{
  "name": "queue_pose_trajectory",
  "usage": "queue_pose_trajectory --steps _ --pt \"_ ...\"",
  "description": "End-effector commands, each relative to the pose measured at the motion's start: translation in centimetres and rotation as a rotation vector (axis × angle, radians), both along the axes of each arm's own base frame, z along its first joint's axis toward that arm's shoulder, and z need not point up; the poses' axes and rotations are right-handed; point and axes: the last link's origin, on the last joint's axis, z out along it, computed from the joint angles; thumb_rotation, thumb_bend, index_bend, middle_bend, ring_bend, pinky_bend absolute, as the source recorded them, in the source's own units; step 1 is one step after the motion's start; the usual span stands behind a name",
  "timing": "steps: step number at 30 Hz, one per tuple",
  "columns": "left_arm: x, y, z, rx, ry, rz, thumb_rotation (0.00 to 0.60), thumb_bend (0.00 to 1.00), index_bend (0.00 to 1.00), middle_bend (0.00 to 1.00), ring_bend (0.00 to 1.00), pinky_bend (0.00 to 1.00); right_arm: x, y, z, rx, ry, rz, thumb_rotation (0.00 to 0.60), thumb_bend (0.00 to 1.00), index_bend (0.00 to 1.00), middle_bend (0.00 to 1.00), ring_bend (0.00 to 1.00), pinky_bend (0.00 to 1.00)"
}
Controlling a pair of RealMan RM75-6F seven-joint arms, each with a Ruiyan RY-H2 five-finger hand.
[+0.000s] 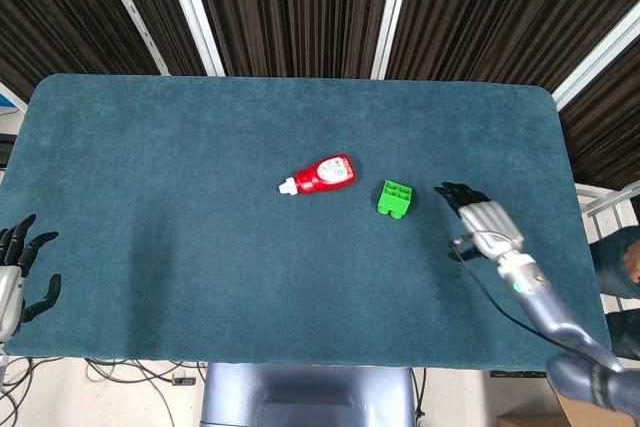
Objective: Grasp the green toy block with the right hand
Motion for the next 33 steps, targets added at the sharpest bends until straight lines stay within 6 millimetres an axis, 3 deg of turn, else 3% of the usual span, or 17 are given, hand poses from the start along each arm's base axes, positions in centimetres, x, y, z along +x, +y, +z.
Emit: queue_pose_trajectory --steps 1,7,11,15,21,33 --pt "-0.1 0.0 0.0 0.0 0.001 0.004 0.6 0.45 0.19 0.0 0.0 0.0 2.8 -3.1 -3.1 0.035 -0.004 0.007 0.6 0.13 0.08 0.09 0.1 0.17" --pt "-0.2 0.3 0.2 -0.002 -0.007 0.02 0.6 0.45 0.19 0.0 0.0 0.0 5.4 -6.2 -7.5 0.071 0.046 0.019 0.6 0.13 0.08 0.1 0.1 0.17" --pt "-0.2 0.4 0.2 -0.004 -0.014 0.025 0.6 0.45 0.19 0.0 0.0 0.0 6.0 -7.3 -9.2 0.063 0.061 0.005 0.6 0.13 0.08 0.1 0.1 0.17" --pt "-0.2 0.4 0.2 -0.008 -0.013 0.029 0.6 0.45 0.19 0.0 0.0 0.0 6.4 -7.8 -9.9 0.059 0.08 0.014 0.6 0.15 0.08 0.13 0.12 0.17" --pt "-0.2 0.4 0.2 -0.008 -0.019 0.032 0.6 0.45 0.19 0.0 0.0 0.0 6.4 -8.3 -10.7 0.048 0.083 0.004 0.6 0.24 0.13 0.21 0.2 0.17" --pt "-0.3 0.4 0.2 -0.017 -0.024 0.042 0.6 0.45 0.19 0.0 0.0 0.0 5.3 -8.5 -9.8 0.041 0.182 0.025 0.6 0.31 0.18 0.24 0.21 0.2"
